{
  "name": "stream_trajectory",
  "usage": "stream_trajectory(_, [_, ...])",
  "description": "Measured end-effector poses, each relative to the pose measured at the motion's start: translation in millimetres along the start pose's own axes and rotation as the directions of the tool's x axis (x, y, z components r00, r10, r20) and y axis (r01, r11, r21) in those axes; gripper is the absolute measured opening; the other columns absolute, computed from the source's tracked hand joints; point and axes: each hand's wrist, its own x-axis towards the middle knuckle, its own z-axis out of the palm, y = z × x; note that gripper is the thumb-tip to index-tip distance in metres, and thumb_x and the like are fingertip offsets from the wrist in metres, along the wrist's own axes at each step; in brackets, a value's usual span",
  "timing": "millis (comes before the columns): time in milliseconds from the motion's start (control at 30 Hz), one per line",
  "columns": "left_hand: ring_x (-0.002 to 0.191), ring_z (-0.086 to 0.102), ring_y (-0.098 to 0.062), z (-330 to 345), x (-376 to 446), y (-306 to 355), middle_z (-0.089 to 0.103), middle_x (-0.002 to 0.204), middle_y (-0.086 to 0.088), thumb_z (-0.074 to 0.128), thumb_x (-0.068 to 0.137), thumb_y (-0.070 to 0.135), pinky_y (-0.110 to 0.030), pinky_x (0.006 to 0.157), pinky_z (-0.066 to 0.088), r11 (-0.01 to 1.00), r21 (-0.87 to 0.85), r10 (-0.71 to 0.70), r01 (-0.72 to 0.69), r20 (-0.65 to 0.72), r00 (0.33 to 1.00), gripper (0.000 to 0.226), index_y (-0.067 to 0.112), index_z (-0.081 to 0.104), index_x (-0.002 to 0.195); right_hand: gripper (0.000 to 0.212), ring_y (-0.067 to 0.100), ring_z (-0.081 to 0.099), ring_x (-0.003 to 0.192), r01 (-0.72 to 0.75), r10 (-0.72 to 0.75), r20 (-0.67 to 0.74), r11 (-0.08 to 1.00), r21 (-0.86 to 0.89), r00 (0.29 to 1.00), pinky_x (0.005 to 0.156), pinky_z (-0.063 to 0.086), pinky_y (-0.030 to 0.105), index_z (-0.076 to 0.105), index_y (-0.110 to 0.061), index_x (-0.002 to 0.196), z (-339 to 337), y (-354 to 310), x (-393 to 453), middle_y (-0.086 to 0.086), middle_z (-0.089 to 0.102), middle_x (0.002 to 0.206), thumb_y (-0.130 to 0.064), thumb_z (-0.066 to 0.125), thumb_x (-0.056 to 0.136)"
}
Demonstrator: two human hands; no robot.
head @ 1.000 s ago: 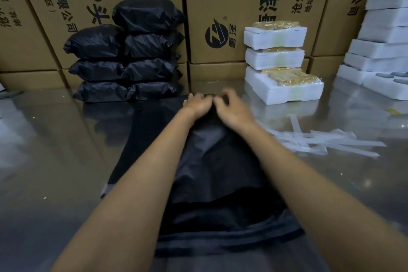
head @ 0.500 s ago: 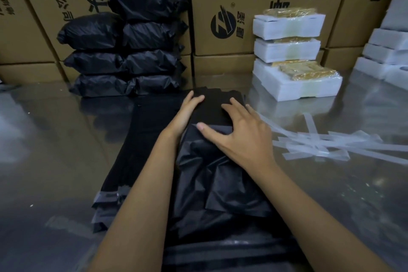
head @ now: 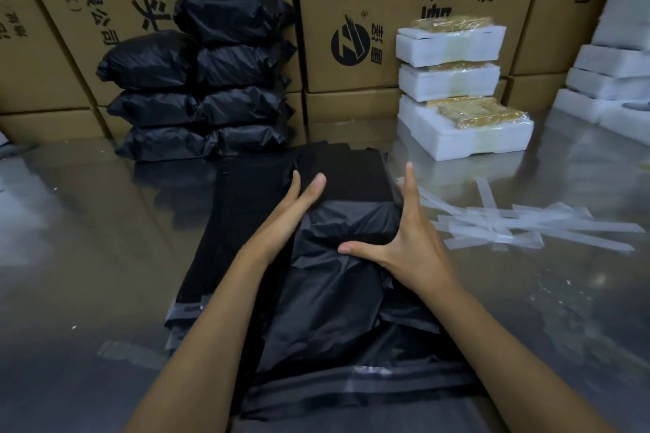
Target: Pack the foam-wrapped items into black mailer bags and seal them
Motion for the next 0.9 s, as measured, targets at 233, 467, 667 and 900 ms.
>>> stream_trajectory(233, [0.141,0.006,0.003,-7.9,-46.9,-18.2,0.014,0.129,0.049,0.064,0.044,0.093,-0.028,0.123,0.006,0.886,0.453,0.040,-0.101,0.142,0.989,0.146,0.041,-0.019,0.152,0.147,0.021,0.047,0.137,-0.140,0.143,0.018,0.980,-0.139,0.989,0.103,0.043,0.033,0.011,-0.035,0.157,-6.8,6.8,-6.5,-0.005,0.045,0.153,-0.088,0.074,0.036])
stream_trajectory(467, [0.142,-0.018,0.012,-9.4,-39.1,-33.0,-0.004,0.162,0.025,0.055,0.050,0.099,-0.041,0.116,-0.020,0.675,0.698,0.147,-0.237,0.188,0.971,0.123,0.055,0.002,0.151,0.129,0.023,0.033,0.147,-0.135,0.224,0.118,0.850,-0.509,0.967,0.121,0.021,0.048,0.035,-0.032,0.149,-15.4,14.4,-4.9,0.000,0.045,0.154,-0.106,0.044,0.044])
stream_trajectory(667, [0.149,-0.007,0.001,-8.7,-40.2,-32.5,0.000,0.165,0.017,0.049,0.052,0.100,-0.032,0.119,-0.014,0.690,0.684,0.128,-0.237,0.207,0.970,0.118,0.047,0.018,0.153,0.128,0.016,0.027,0.149,-0.085,0.186,0.147,0.854,-0.514,0.971,0.123,0.014,0.047,0.031,-0.030,0.153,-16.8,21.5,-2.9,-0.002,0.040,0.158,-0.104,0.034,0.049])
stream_trajectory(900, [0.152,0.002,-0.011,-12.1,-55.6,-21.7,-0.002,0.164,0.021,0.062,0.061,0.086,-0.042,0.124,0.015,0.775,0.592,0.117,-0.220,0.207,0.971,0.103,0.052,0.023,0.150,0.113,0.024,0.037,0.145,0.021,0.089,0.212,0.883,-0.469,0.973,0.117,0.029,0.044,0.027,-0.027,0.156,-22.2,21.4,0.3,-0.001,0.039,0.158,-0.093,0.037,0.065])
